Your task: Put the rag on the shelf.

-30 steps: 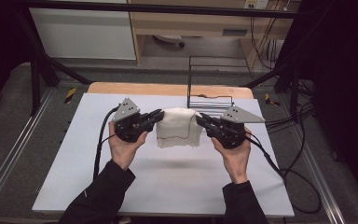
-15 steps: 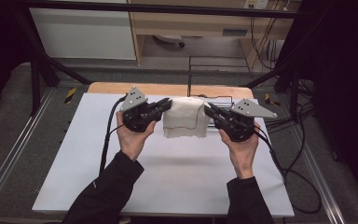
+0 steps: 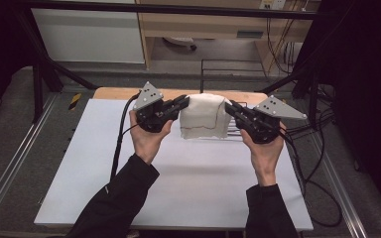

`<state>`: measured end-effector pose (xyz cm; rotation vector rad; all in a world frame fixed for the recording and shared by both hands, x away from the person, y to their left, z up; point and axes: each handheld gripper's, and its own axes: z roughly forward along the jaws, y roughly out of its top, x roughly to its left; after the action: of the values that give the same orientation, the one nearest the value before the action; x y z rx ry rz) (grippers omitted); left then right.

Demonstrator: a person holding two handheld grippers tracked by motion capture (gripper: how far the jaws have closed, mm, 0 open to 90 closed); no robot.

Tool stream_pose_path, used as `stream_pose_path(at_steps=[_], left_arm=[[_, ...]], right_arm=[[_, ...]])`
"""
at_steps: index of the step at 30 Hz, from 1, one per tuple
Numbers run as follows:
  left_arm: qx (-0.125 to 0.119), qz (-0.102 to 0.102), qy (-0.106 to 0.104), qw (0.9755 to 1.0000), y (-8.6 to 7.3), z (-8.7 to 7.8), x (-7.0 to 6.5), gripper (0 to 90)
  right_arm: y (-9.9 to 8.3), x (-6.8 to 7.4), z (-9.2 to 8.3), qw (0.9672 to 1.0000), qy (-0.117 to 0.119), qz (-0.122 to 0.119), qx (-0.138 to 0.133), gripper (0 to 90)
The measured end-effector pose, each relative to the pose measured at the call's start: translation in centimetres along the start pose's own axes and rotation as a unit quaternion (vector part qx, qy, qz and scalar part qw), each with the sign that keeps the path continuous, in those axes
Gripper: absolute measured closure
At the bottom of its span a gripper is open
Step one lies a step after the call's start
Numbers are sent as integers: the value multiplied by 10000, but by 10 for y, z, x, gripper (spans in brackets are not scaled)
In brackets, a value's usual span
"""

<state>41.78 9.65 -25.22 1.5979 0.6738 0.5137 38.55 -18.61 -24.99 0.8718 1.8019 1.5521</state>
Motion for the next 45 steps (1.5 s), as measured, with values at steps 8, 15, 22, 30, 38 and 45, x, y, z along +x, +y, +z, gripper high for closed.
stream_pose_path(at_steps=[8,15,22,30,38,45], left_arm=[[-138,24,6,9999,13,9,-3,835],[-218,56,4,9997,25,17,-4,835],[-284,43,-8,9996,37,27,-4,835],[-408,26,-38,9992,51,38,-5,835],[-523,26,-59,9986,65,46,-5,835],[-636,99,-36,9979,80,51,-7,835]], right_arm=[[13,-7,-4,9997,-151,-52,-191,823],[23,-14,-6,9991,-266,-73,-314,823],[32,-21,-7,9984,-380,-105,-395,824],[44,-30,-8,9973,-510,-129,-511,824],[55,-38,-8,9963,-603,-112,-607,825],[71,-44,-8,9953,-670,-170,-684,825]])
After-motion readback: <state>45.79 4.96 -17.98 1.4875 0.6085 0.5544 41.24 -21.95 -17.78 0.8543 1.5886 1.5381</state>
